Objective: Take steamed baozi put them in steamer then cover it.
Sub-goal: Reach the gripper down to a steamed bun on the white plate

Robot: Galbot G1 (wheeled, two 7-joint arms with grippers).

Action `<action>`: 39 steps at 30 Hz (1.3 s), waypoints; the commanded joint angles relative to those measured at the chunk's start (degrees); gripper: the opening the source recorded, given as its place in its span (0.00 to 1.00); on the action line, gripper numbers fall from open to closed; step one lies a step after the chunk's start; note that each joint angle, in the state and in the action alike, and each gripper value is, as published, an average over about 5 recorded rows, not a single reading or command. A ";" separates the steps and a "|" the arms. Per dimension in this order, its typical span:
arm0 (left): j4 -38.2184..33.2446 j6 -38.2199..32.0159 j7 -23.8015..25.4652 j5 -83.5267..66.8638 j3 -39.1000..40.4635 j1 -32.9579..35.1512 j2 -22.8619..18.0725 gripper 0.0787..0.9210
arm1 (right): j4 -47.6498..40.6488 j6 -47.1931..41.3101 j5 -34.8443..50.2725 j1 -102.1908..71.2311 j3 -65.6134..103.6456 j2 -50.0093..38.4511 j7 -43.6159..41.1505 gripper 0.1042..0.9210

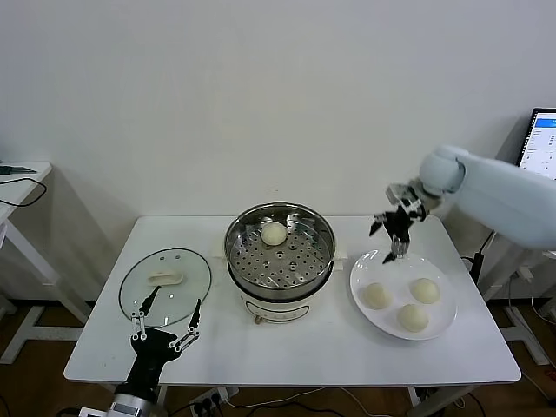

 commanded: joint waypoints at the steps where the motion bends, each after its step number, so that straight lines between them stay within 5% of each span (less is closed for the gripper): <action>1: 0.17 -0.20 -0.04 0.68 0.05 0.37 -0.24 0.88 | 1.03 -4.75 2.62 -6.90 -1.30 -3.15 2.69 0.88; 24: 1.37 -0.77 -0.33 0.87 0.25 0.57 -0.47 0.88 | -3.80 -4.77 -1.41 -13.21 3.07 3.26 8.09 0.88; 39: 1.20 -0.64 -0.38 0.79 0.52 0.27 -0.36 0.88 | -0.85 -3.53 -3.60 -7.63 2.84 1.08 5.98 0.67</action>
